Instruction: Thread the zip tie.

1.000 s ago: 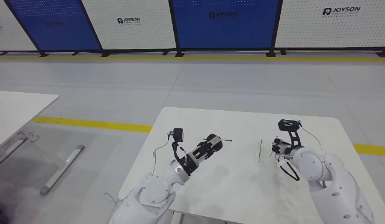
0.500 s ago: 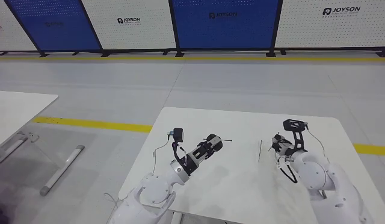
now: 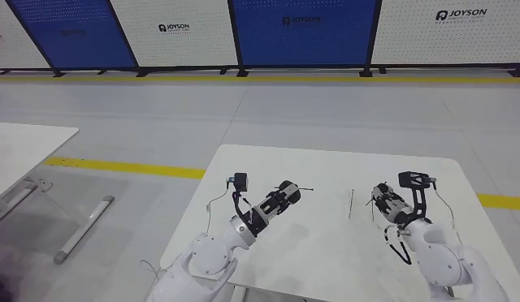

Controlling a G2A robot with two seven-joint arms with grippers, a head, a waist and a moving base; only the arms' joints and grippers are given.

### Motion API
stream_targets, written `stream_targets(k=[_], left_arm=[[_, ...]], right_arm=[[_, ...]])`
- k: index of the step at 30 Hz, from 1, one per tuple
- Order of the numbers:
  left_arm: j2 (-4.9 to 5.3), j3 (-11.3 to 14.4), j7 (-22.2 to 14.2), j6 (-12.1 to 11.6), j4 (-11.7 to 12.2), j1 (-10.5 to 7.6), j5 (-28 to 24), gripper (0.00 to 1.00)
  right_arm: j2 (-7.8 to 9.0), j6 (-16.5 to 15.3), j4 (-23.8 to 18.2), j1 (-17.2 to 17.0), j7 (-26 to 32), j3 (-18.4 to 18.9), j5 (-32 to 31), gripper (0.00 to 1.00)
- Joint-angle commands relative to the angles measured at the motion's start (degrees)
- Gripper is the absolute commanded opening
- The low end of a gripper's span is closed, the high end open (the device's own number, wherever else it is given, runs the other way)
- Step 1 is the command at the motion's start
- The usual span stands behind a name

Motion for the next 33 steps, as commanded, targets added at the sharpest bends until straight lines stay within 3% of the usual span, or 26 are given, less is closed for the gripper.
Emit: stream_targets(k=[1, 7, 11, 13, 16, 18, 33], left_arm=[[0.0, 0.0, 0.0, 0.0, 0.0, 0.0, 0.0, 0.0], [0.0, 0.0, 0.0, 0.0, 0.0, 0.0, 0.0, 0.0], [0.0, 0.0, 0.0, 0.0, 0.0, 0.0, 0.0, 0.0], [0.0, 0.0, 0.0, 0.0, 0.0, 0.0, 0.0, 0.0], [0.0, 0.0, 0.0, 0.0, 0.0, 0.0, 0.0, 0.0], [0.0, 0.0, 0.0, 0.0, 0.0, 0.0, 0.0, 0.0], [0.0, 0.0, 0.0, 0.0, 0.0, 0.0, 0.0, 0.0]], right_arm=[[0.0, 0.0, 0.0, 0.0, 0.0, 0.0, 0.0, 0.0], [0.0, 0.0, 0.0, 0.0, 0.0, 0.0, 0.0, 0.0], [-0.13, 0.5, -1.1, -1.1, -7.5, -1.0, -4.5, 0.0], [-0.32, -0.8, -2.4, -2.5, -11.8, -1.5, -3.6, 0.0], [-0.49, -2.4, -3.6, -3.3, -13.8, -2.9, -3.8, 0.0], [-0.74, -0.8, -3.3, -2.9, -15.7, -4.6, -6.6, 0.0], [-0.74, -0.8, -3.3, -2.9, -15.7, -4.6, -6.6, 0.0]])
